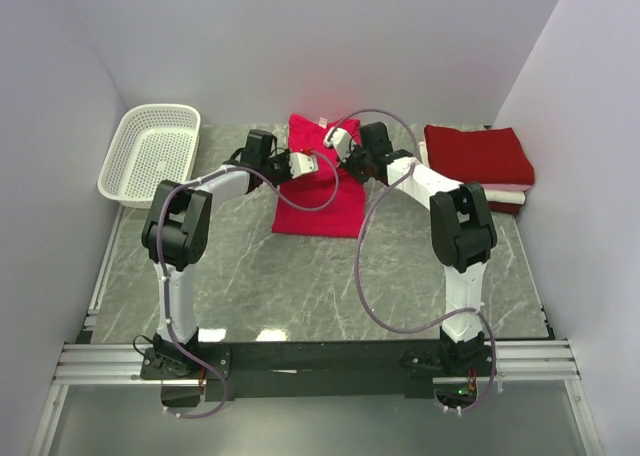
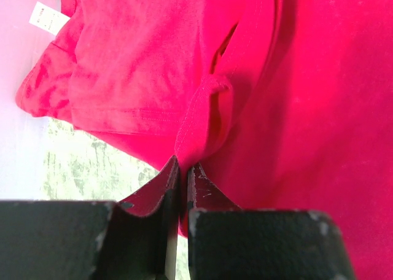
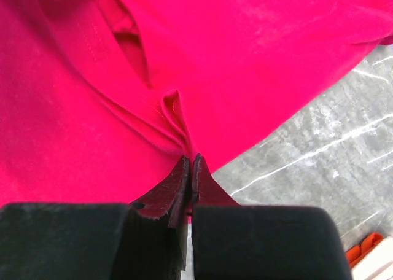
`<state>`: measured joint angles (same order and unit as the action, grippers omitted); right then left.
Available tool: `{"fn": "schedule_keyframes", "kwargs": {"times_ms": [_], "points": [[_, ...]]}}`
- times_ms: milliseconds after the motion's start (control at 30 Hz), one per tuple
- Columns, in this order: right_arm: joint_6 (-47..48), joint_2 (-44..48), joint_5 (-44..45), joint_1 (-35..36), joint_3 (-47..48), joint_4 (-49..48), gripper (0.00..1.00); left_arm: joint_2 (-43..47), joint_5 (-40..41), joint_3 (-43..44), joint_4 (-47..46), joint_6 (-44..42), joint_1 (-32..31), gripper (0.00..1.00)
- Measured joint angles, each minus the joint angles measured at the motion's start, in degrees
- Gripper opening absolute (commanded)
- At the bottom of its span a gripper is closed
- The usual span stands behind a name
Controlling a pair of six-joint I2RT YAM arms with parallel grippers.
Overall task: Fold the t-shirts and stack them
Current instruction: Fold the tshirt
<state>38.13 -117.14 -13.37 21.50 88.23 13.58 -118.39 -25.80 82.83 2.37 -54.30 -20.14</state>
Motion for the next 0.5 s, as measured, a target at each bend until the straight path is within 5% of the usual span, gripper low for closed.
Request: {"fn": "schedule_keyframes", "kwargs": {"times_ms": [133,200,233,300,367,500], "points": [[-0.3,-1.8,0.4,0.0,2.5,0.3,0.0,-1.7,0.0,1.8,0.0,0.3,0.0,0.02],[-0.8,-2.8,0.7,0.0,3.8,0.7,0.16,-2.4,0.2,2.7,-0.1,1.1,0.0,0.26],[-1.3,-3.2,1.1,0.0,4.5,0.7,0.45,-2.7,0.4,3.1,-0.3,1.8,0.0,0.65],[-3.1,-4.3,2.7,0.0,5.7,0.1,0.63,-3.2,1.9,3.9,-2.3,5.2,0.1,0.97],[-5.6,-4.9,5.3,-0.1,6.0,-1.4,0.73,-3.3,3.9,3.9,-5.2,9.7,0.2,1.0],[-10.1,-4.7,8.2,-0.8,6.0,-3.3,0.73,-0.1,8.0,-0.6,-13.0,17.6,1.4,0.99]]}}
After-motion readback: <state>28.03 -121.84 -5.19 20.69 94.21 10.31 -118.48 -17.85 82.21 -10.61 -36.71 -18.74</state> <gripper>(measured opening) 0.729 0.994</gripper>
